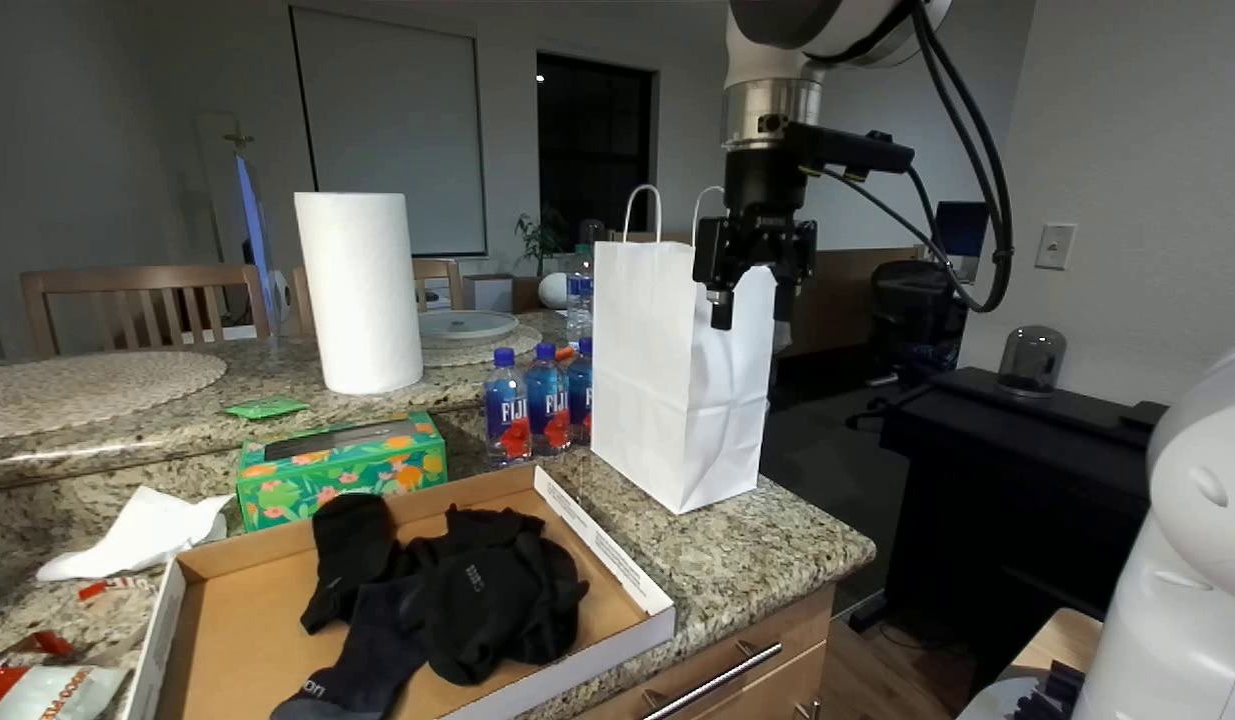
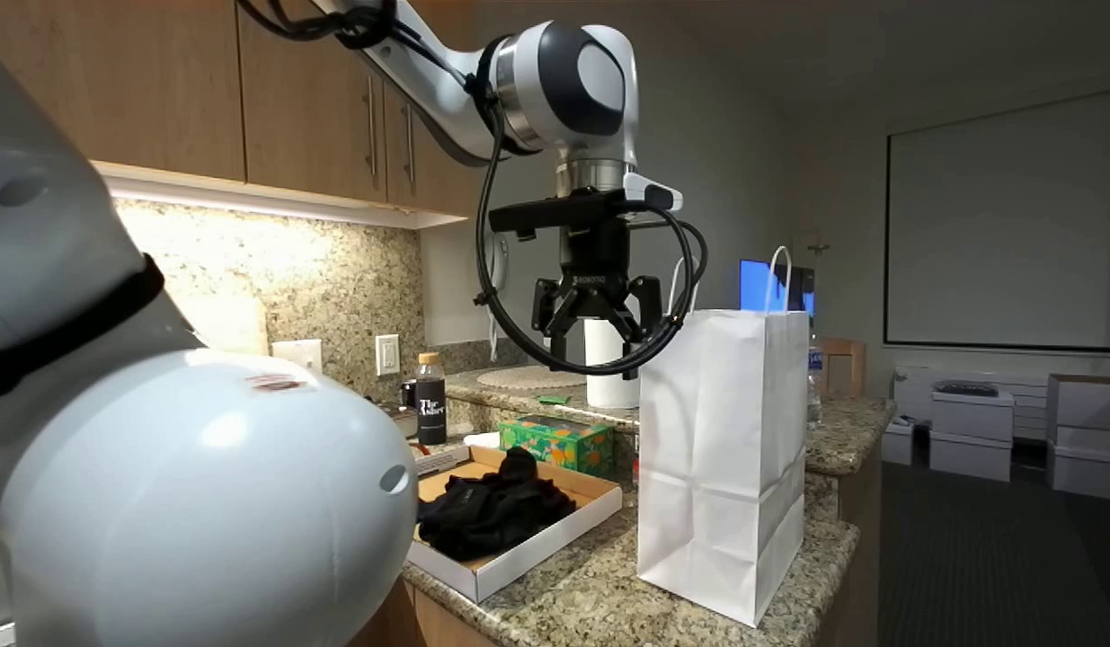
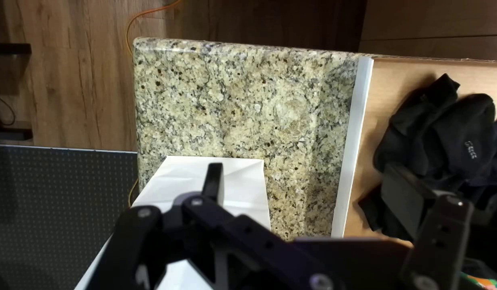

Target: Place the black socks inside the white bag

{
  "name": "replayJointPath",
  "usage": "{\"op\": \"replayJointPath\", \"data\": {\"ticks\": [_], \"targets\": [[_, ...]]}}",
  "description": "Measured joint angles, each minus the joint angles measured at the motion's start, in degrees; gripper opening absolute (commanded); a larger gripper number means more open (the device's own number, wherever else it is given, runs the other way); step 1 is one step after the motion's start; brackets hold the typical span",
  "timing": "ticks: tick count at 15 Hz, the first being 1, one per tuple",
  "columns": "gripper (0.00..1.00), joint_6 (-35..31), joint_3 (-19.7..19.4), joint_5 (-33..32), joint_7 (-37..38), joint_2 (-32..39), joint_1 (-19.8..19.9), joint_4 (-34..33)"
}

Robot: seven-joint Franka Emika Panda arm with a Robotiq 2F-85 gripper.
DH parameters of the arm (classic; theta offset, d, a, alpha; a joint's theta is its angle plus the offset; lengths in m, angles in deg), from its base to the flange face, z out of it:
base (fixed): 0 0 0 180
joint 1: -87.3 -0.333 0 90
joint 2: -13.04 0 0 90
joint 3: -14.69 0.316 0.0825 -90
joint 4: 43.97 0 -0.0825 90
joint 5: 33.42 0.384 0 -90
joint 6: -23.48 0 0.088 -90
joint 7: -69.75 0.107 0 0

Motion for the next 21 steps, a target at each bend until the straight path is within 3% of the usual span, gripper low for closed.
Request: {"op": "replayJointPath", "data": {"ticks": [6, 9, 14, 21], "targets": [[1.00, 0.0, 0.3, 0.0, 0.0, 0.0, 0.0, 0.0], [1.00, 0.0, 2.4, 0.0, 0.0, 0.0, -0.7, 0.1], [1.00, 0.0, 8.2, 0.5, 1.6, 0.0, -4.8, 0.1], [1.00, -4.4, 12.8, 8.8, 3.8, 5.5, -11.0, -4.7]]}}
